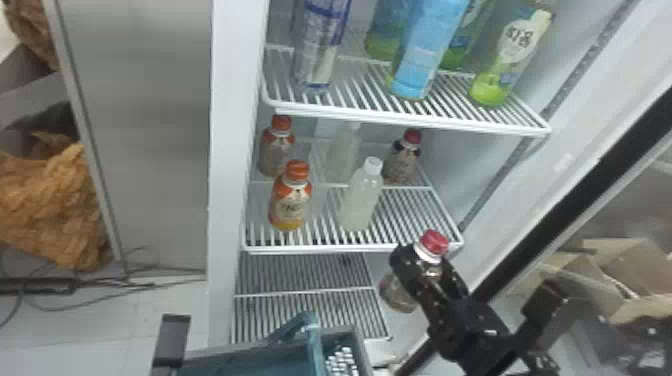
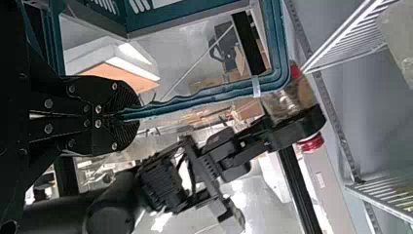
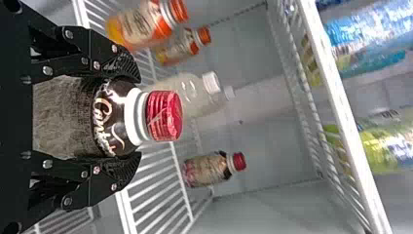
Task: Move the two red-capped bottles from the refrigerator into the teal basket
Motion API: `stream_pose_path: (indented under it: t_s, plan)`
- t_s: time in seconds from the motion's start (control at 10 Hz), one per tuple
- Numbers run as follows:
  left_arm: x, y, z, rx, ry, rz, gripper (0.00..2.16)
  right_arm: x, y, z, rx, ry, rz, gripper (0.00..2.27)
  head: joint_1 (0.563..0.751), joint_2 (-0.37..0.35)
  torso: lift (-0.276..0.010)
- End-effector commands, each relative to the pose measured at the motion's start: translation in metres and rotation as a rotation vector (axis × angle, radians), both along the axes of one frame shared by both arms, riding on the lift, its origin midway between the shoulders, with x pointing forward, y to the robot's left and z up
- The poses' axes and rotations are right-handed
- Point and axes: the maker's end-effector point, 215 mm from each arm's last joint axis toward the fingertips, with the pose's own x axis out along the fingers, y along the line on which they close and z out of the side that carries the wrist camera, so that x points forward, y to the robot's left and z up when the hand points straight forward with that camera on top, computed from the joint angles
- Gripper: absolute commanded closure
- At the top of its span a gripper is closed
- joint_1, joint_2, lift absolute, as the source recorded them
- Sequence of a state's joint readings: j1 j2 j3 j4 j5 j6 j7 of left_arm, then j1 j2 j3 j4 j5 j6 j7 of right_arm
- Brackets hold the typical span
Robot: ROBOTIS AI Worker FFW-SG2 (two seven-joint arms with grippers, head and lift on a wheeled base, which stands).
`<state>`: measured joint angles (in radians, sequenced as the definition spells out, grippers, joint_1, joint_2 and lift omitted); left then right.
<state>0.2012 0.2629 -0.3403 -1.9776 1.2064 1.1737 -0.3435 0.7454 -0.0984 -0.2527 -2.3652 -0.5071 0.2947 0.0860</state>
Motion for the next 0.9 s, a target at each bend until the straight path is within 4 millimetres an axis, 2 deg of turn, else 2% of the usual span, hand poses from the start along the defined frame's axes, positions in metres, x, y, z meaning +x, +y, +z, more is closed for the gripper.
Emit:
stream_pose_path:
  t_s: [0.0,0.2,0.4,0.6,0.8]
  plan:
    - [0.008,0.003,-0.004,0.01,-0.007,0.022,1.13,-0.015,0.014,-0.003,0.006,0.042,0.035,0.78,0.695,-0.35,-0.228]
    - [0.013,0.004,-0.005,0.011,-0.01,0.038,1.13,-0.027,0.032,-0.012,0.033,0.091,0.085,0.78,0.695,-0.35,-0.228]
    - [0.013,0.004,-0.005,0.01,-0.01,0.036,1.13,-0.037,0.06,-0.026,0.087,0.144,0.147,0.78,0.695,-0.35,-0.228]
    - [0.012,0.003,-0.004,0.008,-0.009,0.034,1.13,-0.044,0.097,-0.036,0.148,0.178,0.218,0.78,0.695,-0.35,-0.228]
    - [0.012,0.004,-0.004,0.007,-0.008,0.036,1.13,-0.05,0.109,-0.047,0.16,0.22,0.247,0.78,0.695,-0.35,-0.228]
